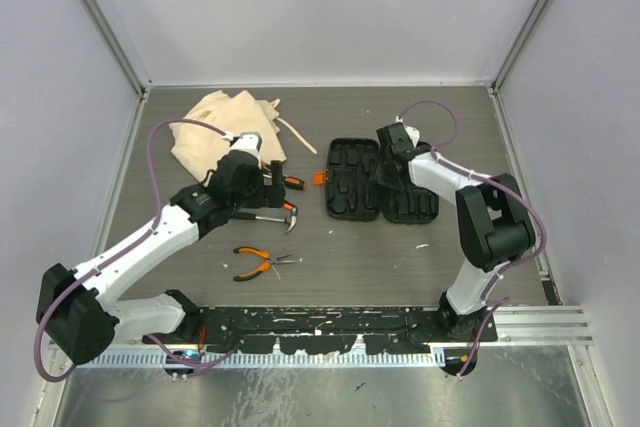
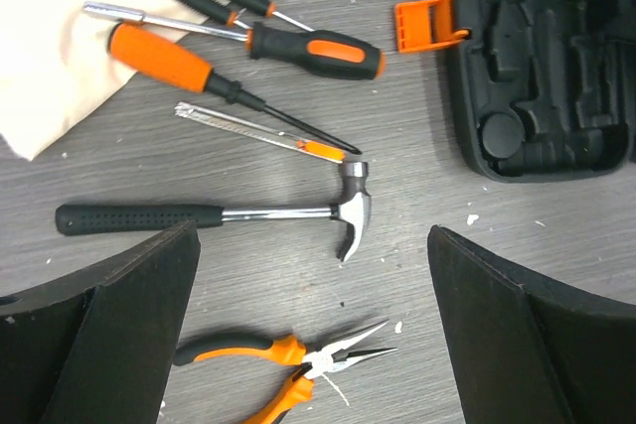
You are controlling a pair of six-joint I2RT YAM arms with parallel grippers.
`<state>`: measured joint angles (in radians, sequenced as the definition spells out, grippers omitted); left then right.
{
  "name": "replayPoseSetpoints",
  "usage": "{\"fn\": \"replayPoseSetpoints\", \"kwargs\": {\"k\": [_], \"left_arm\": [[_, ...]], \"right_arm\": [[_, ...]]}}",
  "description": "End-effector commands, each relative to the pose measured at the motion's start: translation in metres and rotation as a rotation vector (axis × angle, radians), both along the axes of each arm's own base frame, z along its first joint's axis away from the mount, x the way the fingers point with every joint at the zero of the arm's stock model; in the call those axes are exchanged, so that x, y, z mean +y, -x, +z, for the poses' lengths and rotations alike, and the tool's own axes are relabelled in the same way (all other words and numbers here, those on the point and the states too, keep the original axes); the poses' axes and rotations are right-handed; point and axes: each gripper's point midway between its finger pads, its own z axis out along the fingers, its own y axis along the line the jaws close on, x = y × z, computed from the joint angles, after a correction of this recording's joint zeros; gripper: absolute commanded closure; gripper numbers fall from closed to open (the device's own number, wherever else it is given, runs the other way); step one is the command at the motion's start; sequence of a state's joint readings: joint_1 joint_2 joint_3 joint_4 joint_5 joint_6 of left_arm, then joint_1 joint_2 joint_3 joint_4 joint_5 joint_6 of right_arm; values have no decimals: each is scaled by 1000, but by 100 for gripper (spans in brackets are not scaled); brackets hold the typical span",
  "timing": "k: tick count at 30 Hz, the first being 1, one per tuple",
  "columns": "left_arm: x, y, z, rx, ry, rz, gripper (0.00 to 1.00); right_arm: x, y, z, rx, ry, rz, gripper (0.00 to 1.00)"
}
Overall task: Sort the tools into containers
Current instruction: Open the storage box at the center of the board.
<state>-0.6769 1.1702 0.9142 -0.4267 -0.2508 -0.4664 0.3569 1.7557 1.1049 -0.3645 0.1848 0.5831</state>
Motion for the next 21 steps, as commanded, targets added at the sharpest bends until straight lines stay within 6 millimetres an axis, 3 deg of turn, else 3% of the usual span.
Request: {"fn": "replayPoseSetpoints", "kwargs": {"k": [1,5,9,13,21], "left_arm": [[12,-8,19,-13,54,81,2],[22,-12,20,-1,66,111,2],[34,-19,22,5,77,160,2],[46,-25,29,11,114,200,2],[68,-29,45,33,163,267,2]], "right_arm": [[0,-19,66,-206,-79,-75,52],[-15,-15,93,-283,8,-24,47],[-16,-11,120,-379,37,82,37],[-1,-7,147,-487,-7,207,32],[27,-5,177,-524,-43,439,30]]}}
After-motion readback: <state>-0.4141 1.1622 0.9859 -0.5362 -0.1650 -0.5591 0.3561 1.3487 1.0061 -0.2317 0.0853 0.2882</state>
